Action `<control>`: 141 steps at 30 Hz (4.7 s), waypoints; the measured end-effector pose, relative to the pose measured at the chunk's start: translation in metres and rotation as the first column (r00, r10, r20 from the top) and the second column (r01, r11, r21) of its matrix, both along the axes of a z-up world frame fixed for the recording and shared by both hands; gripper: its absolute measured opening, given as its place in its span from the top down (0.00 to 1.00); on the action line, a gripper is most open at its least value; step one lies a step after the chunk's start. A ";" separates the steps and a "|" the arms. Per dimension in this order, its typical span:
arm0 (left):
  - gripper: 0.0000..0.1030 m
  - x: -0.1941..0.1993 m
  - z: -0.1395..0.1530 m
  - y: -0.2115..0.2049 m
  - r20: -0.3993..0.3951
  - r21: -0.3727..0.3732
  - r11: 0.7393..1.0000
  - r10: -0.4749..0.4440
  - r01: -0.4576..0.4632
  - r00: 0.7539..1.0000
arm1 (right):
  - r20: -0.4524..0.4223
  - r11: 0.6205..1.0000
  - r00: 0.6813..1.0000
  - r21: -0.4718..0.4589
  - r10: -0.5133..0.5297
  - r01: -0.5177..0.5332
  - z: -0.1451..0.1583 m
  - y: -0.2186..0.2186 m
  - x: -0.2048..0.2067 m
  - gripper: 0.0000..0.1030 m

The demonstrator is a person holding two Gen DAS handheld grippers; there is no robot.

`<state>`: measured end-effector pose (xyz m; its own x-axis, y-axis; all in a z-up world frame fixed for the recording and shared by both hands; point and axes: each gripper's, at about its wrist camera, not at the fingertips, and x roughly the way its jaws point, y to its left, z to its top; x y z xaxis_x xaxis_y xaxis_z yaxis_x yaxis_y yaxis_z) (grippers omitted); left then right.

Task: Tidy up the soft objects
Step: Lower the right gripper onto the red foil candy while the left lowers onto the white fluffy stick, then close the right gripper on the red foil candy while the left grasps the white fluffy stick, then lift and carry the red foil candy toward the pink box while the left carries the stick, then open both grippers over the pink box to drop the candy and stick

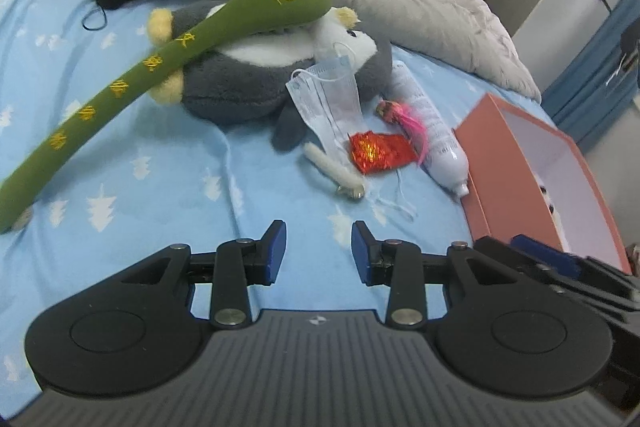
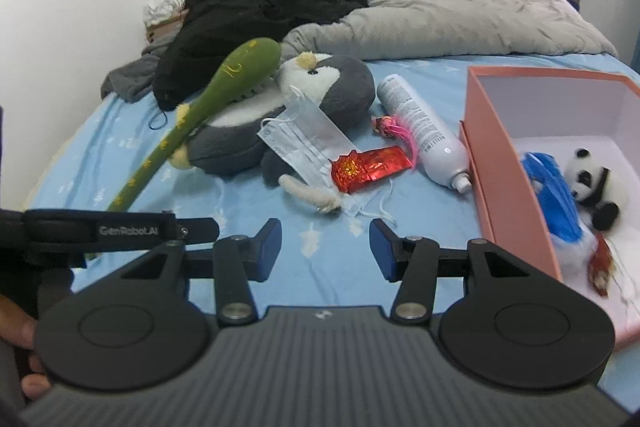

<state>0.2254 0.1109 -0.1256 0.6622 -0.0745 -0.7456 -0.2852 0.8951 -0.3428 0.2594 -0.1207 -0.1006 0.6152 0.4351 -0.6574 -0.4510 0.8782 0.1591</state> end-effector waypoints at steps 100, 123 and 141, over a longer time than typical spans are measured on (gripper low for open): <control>0.91 -0.059 0.085 -0.066 0.138 -0.002 0.978 -0.208 0.210 0.968 | 0.149 0.990 0.979 0.018 -0.141 0.140 0.066 -0.060 -0.061 0.70; 0.91 0.071 0.160 -0.205 0.184 0.051 0.885 -0.464 0.463 0.867 | 0.186 0.961 0.943 0.032 -0.277 0.276 0.123 -0.158 0.009 0.70; 0.91 0.169 0.065 -0.291 -0.111 0.019 0.837 -0.542 0.547 0.833 | -0.176 0.916 0.899 -0.062 -0.401 0.396 0.015 -0.233 0.097 0.70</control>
